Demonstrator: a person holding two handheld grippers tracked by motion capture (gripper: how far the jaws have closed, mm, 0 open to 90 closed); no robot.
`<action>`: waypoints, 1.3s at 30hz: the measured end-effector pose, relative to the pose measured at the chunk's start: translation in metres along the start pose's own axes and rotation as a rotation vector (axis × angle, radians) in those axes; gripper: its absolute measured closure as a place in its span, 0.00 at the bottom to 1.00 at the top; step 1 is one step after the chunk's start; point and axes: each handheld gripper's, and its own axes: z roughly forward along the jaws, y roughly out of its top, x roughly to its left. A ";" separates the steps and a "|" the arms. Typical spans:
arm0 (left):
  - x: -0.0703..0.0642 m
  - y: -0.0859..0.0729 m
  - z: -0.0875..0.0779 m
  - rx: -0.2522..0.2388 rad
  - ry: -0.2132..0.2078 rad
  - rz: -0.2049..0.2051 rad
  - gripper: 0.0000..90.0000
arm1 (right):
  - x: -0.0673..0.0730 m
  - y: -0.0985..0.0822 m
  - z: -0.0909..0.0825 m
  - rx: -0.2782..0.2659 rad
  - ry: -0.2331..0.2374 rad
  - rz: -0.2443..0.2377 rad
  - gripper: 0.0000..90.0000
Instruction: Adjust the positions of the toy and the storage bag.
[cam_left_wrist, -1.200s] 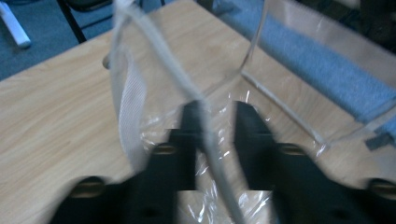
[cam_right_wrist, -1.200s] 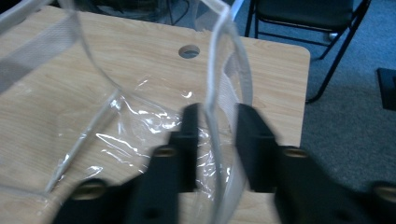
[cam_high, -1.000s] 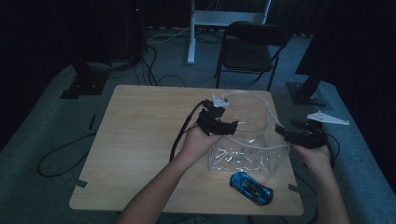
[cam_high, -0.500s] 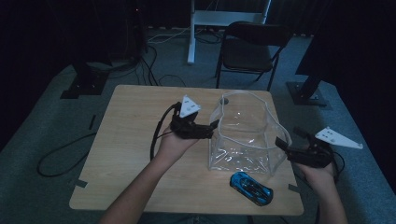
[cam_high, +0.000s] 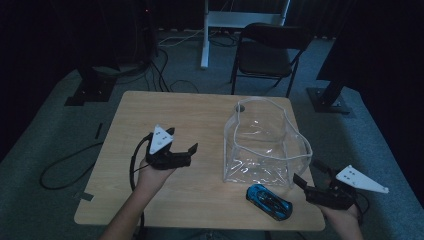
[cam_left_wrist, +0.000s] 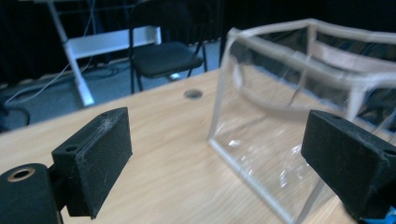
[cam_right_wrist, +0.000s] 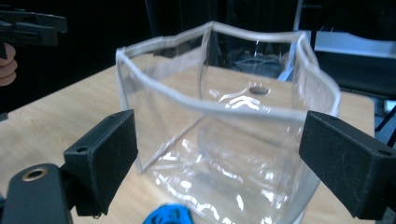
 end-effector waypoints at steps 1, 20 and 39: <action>0.004 -0.006 -0.003 0.003 0.010 -0.009 0.10 | 0.001 -0.005 0.000 0.007 -0.004 -0.002 0.12; 0.046 -0.129 -0.048 0.053 0.139 -0.180 0.10 | 0.006 -0.093 0.069 0.363 0.122 -0.057 0.12; 0.063 -0.144 -0.050 0.071 0.127 -0.281 0.10 | 0.024 -0.102 0.121 0.697 0.205 -0.241 0.12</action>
